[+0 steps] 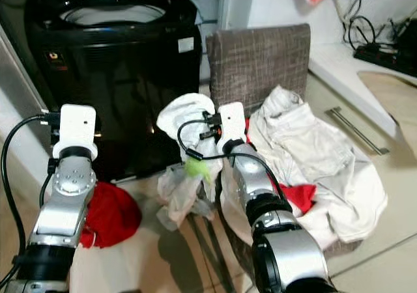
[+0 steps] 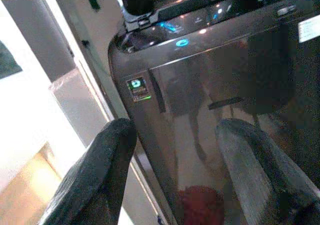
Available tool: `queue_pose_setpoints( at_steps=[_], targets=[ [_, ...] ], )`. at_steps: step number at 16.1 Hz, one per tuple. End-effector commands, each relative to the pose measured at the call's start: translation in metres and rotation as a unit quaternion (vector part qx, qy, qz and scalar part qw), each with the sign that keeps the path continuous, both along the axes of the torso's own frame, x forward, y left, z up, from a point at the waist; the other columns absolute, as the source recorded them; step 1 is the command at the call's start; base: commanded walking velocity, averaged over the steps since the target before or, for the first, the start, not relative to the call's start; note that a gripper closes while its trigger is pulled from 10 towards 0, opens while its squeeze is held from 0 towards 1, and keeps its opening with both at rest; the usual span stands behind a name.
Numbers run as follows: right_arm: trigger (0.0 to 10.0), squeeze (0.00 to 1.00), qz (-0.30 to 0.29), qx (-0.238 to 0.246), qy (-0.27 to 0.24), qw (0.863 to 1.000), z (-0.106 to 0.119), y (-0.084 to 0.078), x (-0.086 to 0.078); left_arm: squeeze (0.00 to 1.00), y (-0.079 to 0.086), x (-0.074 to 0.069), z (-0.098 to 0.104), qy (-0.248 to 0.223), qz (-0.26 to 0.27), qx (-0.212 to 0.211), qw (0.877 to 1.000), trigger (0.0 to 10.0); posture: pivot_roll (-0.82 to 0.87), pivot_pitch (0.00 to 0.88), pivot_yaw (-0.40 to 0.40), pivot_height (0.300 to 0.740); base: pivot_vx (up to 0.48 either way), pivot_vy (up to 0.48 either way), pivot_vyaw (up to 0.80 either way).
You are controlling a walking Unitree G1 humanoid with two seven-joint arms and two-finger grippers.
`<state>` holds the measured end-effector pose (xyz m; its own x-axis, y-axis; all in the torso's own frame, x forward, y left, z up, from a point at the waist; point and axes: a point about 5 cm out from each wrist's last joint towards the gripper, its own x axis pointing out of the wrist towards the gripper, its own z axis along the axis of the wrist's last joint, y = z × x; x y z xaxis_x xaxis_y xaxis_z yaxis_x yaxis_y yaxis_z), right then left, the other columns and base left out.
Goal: Clothes washing
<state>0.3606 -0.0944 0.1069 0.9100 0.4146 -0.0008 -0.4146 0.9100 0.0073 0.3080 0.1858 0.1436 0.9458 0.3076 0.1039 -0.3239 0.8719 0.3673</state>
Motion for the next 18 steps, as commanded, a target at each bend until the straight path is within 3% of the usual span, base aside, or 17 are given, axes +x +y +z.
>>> queue_pose_setpoints(
  at_steps=[1, 4, 5, 6, 8, 12, 18],
  targets=[
    [10.0, 0.01, 0.011, 0.007, -0.021, 1.000, 0.015, 0.007, 0.007, 0.00, 0.002, 0.000, 0.004, -0.012, 0.008, -0.008, 1.000, 10.0, 0.10, 0.000, -0.047, 0.740, 0.480, 0.000, 0.49],
    [10.0, 0.13, 0.018, 0.006, -0.018, 1.000, 0.017, 0.009, 0.008, 0.00, 0.001, -0.001, 0.004, -0.015, 0.013, -0.014, 1.000, 10.0, 0.11, 0.000, -0.055, 0.740, 0.480, 0.000, 0.47],
    [10.0, 0.22, 0.023, 0.007, -0.015, 1.000, 0.017, 0.010, 0.008, 0.00, 0.001, -0.002, 0.004, -0.015, 0.016, -0.016, 1.000, 10.0, 0.12, 0.000, -0.060, 0.740, 0.480, 0.000, 0.45],
    [10.0, 0.30, 0.029, 0.006, -0.013, 0.999, 0.017, 0.011, 0.008, 0.00, 0.002, -0.004, 0.001, -0.009, 0.031, -0.016, 0.999, 10.0, 0.13, 0.000, -0.071, 0.740, 0.401, 0.000, 0.44],
    [10.0, 0.36, 0.037, 0.003, -0.009, 0.999, 0.017, 0.012, 0.008, 0.00, 0.008, -0.006, -0.005, 0.006, 0.066, -0.018, 0.998, 10.0, 0.13, 0.000, -0.079, 0.740, 0.000, 0.000, 0.44],
    [10.0, 0.44, 0.055, 0.001, -0.005, 0.998, 0.017, 0.015, 0.008, 0.00, 0.008, -0.007, -0.007, 0.014, 0.069, -0.022, 0.997, 10.0, 0.14, 0.000, -0.091, 0.740, 0.000, 0.000, 0.42],
    [10.0, 0.51, 0.067, -0.003, -0.005, 0.998, 0.018, 0.018, 0.008, 0.00, 0.005, -0.008, -0.004, 0.013, 0.065, 0.020, 0.998, 10.0, 0.15, 0.000, -0.100, 0.740, 0.000, 0.000, 0.41]
  ],
)
